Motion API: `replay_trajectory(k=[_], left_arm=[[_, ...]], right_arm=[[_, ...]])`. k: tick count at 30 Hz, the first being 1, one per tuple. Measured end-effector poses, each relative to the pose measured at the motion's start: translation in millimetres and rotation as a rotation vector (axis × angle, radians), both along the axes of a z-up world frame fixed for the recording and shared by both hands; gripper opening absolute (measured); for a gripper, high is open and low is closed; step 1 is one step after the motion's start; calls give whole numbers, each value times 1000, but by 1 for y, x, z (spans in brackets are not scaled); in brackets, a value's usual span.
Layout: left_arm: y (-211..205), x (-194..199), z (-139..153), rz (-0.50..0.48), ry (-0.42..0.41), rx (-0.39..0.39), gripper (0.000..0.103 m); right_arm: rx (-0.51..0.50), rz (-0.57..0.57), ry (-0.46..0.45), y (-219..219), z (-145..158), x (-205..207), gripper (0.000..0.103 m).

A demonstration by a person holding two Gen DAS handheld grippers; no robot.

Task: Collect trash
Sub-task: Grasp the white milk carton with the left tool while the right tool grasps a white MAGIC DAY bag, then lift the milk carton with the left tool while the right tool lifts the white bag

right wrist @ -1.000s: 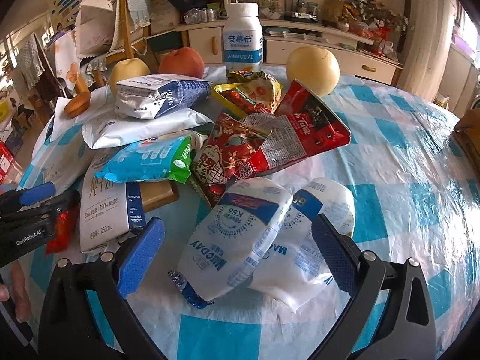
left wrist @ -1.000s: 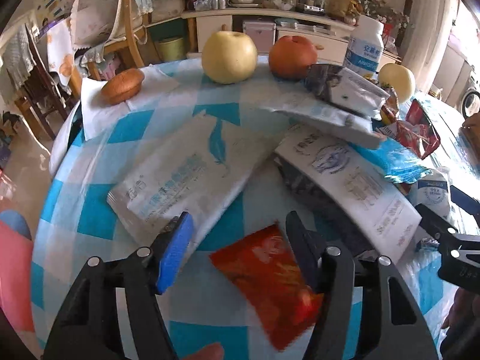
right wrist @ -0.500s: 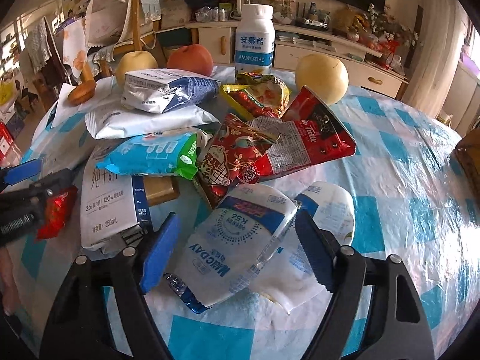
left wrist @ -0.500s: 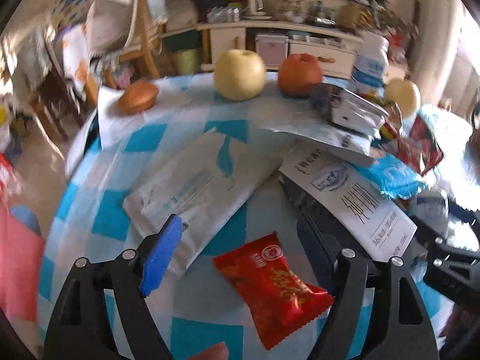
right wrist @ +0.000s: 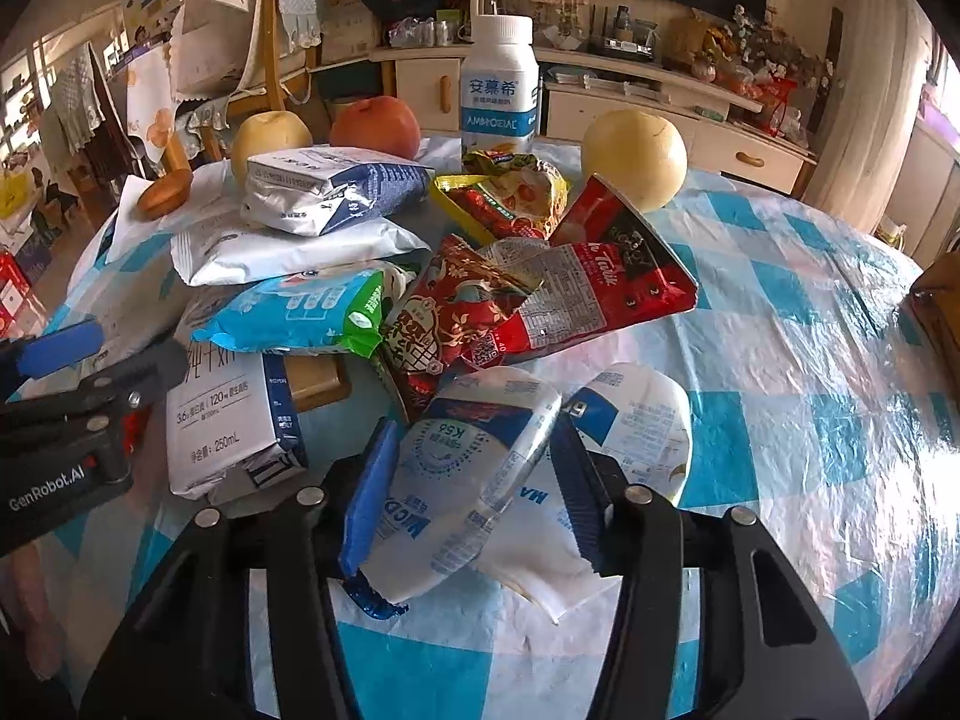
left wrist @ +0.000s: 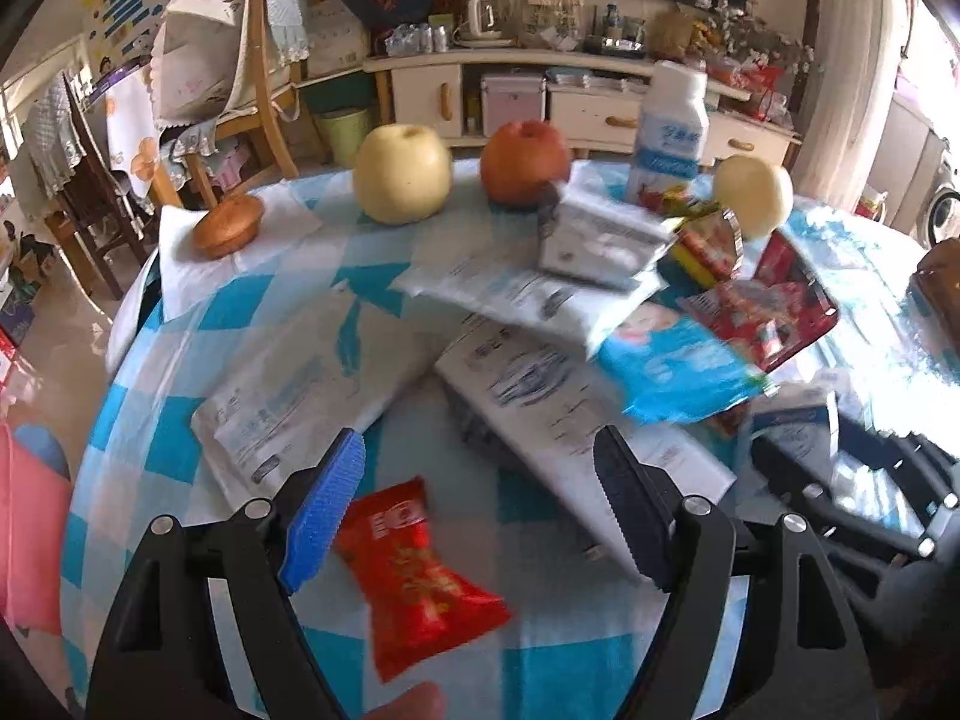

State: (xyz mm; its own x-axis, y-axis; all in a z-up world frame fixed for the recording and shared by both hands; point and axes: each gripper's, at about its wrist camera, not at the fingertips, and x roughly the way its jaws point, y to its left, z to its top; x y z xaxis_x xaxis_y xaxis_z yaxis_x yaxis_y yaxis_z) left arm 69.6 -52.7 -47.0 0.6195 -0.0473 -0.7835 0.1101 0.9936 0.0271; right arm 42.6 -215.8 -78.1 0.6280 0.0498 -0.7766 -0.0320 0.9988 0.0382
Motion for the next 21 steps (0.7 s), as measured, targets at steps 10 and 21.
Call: replay_trajectory(k=[10,21], left_arm=[[-45,5,-3,-4,21,59,79],[-47,1,-19,-7,38,99,70]], right_arm=[[11,10,4,-8,0,-3,50],[-31,35,0,-3,-4,-6,55]])
